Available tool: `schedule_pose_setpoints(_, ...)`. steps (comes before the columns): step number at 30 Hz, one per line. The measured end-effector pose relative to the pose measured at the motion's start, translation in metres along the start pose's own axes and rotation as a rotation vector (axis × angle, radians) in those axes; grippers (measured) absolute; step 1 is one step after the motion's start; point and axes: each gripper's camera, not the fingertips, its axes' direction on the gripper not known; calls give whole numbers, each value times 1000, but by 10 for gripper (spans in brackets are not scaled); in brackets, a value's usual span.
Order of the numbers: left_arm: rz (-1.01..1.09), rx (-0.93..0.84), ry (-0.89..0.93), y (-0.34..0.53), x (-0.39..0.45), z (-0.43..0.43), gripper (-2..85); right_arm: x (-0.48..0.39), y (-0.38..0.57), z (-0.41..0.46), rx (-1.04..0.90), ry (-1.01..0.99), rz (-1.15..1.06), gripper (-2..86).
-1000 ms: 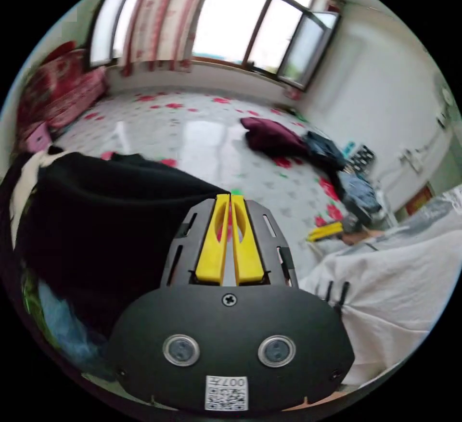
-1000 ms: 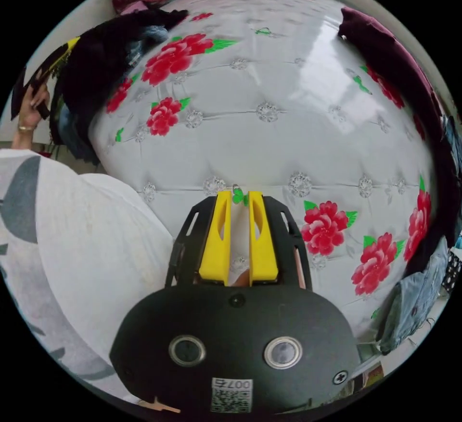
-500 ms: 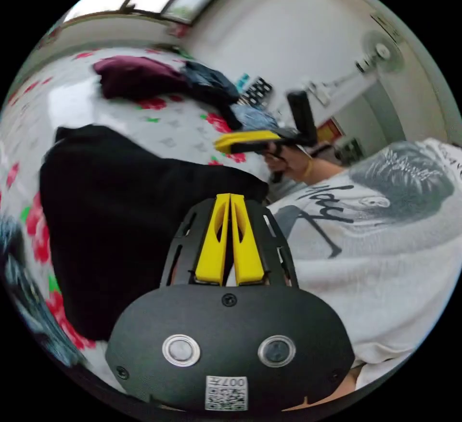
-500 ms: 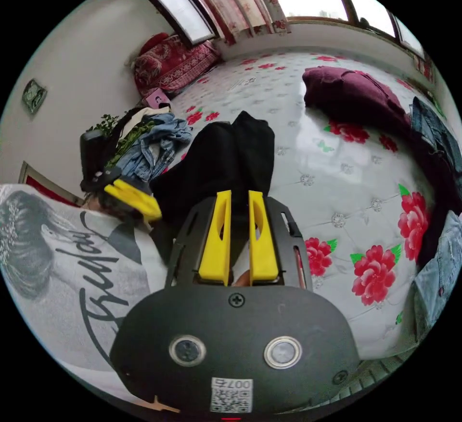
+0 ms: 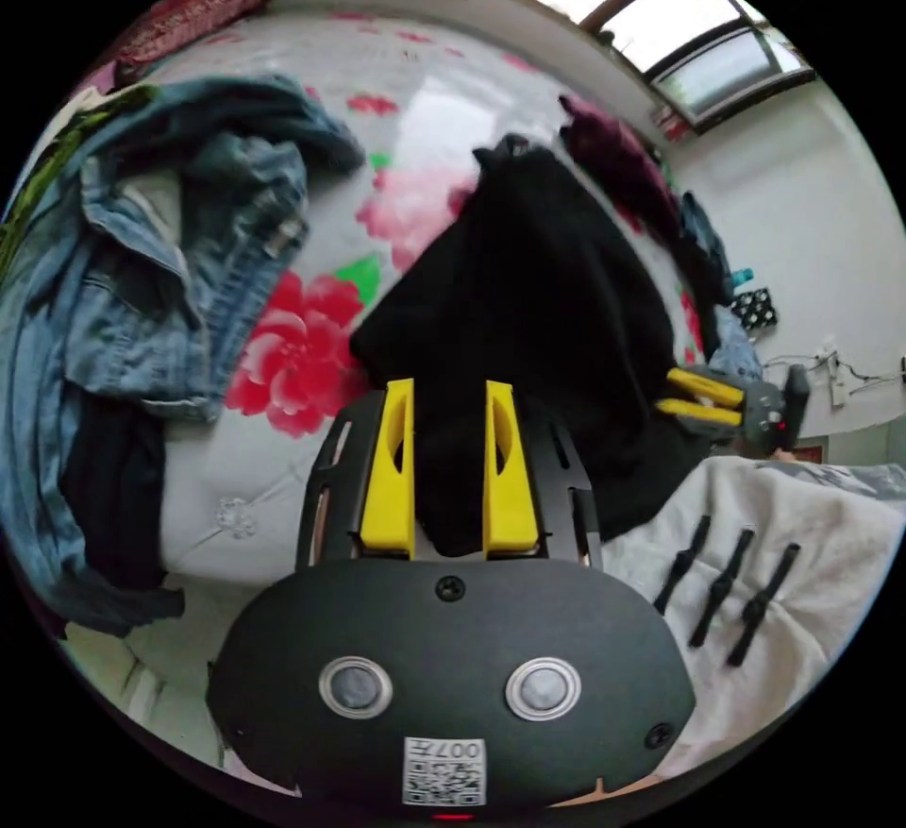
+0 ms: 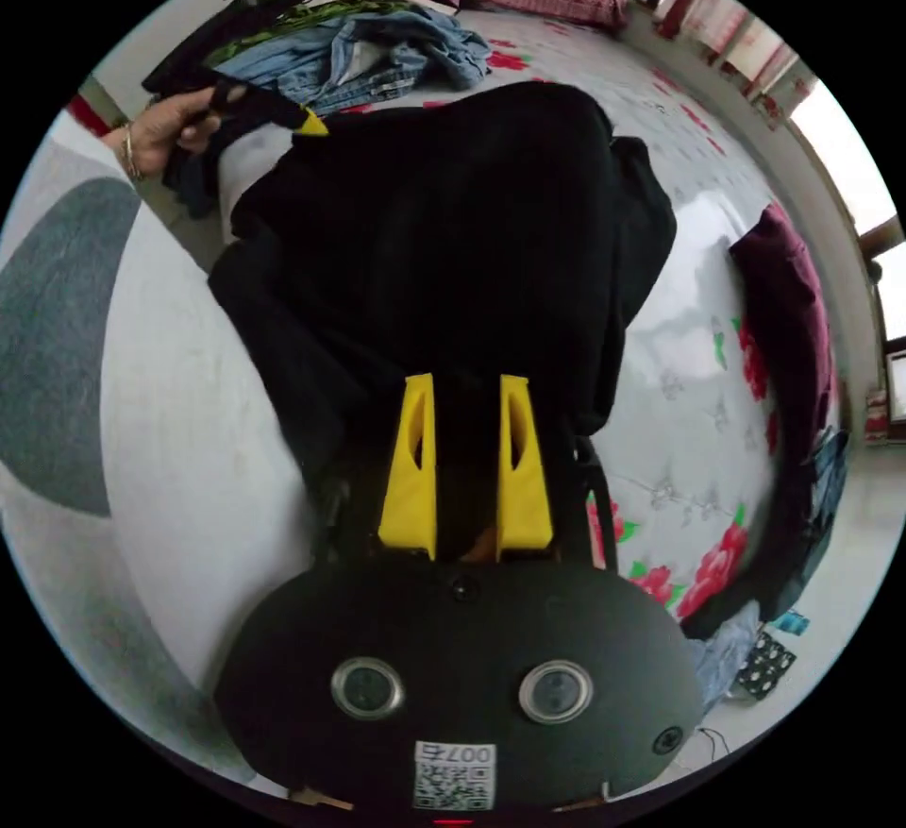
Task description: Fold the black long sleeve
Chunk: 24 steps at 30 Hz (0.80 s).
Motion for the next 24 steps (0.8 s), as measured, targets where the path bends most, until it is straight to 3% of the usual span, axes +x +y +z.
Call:
schedule_pose_setpoints(1, -18, -77, -40, -1, 2, 21, 55, -1, 0, -1, 1, 21, -6, 43)
schedule_pose_setpoints(3, -3, 2, -141, 5, 9, 14, 3, 2, 5, -14, 29, 27, 29, 21)
schedule_pose_setpoints(6, 23, 13, 78, 3, 6, -6, -7, 21, 25, -43, 153, -20, 161, 10)
schedule_pose_setpoints(8, 24, 227, 363, 11, 0, -56, -9, 37, 39, -67, 240, -44, 239, 7)
schedule_pose_setpoints(10, 74, 387, 499, 17, 1, -96, -9, 52, 51, -91, 310, -18, 306, 8)
schedule_pose_setpoints(13, 151, 499, 503, 19, 8, -133, -10, 79, 63, -110, 346, 17, 440, 17)
schedule_pose_setpoints(15, 154, 477, 480, 16, 10, -133, -10, 89, 70, -115, 374, 7, 516, 30)
schedule_pose_setpoints(19, 138, 444, 566, 16, 18, -119, -10, 64, 76, -128, 465, -85, 465, 46)
schedule_pose_setpoints(21, 145, 465, 605, 14, 23, -121, -10, 32, 76, -129, 488, -170, 336, 58)
schedule_pose_setpoints(24, 185, 481, 620, 3, 32, -129, -10, -7, 65, -104, 348, -297, 136, 71)
